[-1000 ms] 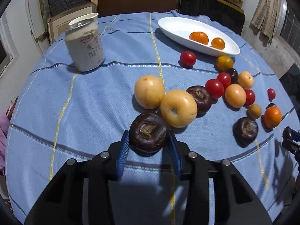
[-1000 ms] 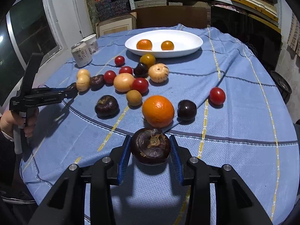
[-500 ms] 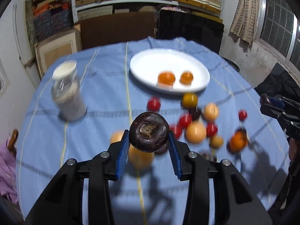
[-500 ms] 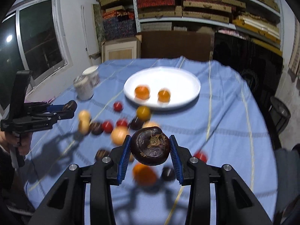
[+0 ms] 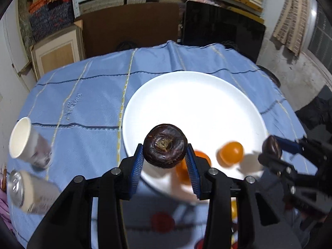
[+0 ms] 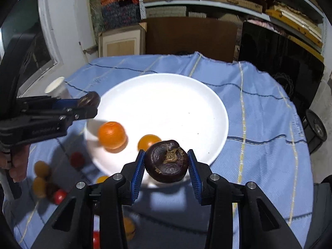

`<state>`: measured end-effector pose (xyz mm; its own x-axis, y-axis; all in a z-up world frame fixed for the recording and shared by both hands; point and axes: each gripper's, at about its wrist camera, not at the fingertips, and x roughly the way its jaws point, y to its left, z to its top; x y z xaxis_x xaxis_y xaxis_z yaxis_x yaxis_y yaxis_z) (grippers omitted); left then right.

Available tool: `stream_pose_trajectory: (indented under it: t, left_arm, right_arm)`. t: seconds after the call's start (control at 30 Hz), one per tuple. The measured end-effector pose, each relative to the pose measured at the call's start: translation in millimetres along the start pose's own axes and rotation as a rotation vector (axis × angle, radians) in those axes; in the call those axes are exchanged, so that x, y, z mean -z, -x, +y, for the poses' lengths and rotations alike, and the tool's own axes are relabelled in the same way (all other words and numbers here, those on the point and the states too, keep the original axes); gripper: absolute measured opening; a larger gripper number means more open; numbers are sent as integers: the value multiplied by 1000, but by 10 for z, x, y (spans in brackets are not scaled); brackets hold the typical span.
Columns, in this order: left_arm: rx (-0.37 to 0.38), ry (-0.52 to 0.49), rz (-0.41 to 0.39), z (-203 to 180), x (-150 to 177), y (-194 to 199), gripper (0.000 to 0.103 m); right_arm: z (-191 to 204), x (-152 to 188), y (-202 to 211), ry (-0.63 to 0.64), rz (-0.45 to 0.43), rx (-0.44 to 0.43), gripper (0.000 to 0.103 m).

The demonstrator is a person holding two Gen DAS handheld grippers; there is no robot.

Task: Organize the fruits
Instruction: 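Carry both dark brown fruits onto the white plate and open both grippers, then withdraw both open grippers from the plate back over the fruits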

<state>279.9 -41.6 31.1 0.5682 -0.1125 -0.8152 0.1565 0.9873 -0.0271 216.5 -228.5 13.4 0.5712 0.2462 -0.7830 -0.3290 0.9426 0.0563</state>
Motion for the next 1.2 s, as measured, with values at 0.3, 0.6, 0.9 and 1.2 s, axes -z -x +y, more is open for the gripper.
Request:
stream_pose_trajectory:
  t: [0.3, 0.6, 0.9, 1.2]
  left_arm:
    - [-31, 41, 0, -35, -43, -154, 74]
    - [-36, 8, -29, 14, 597, 461, 83]
    - [-53, -41, -68, -112, 1441, 1010, 89]
    - [-18, 14, -40, -102, 2160, 1168, 92]
  right_arm:
    - [-241, -9, -6, -149, -65, -82, 66]
    - [-177, 528, 695, -151, -101, -78, 75]
    - [108, 1330, 1142, -106, -86, -10, 81]
    - [346, 1875, 1317, -141, -58, -51, 81]
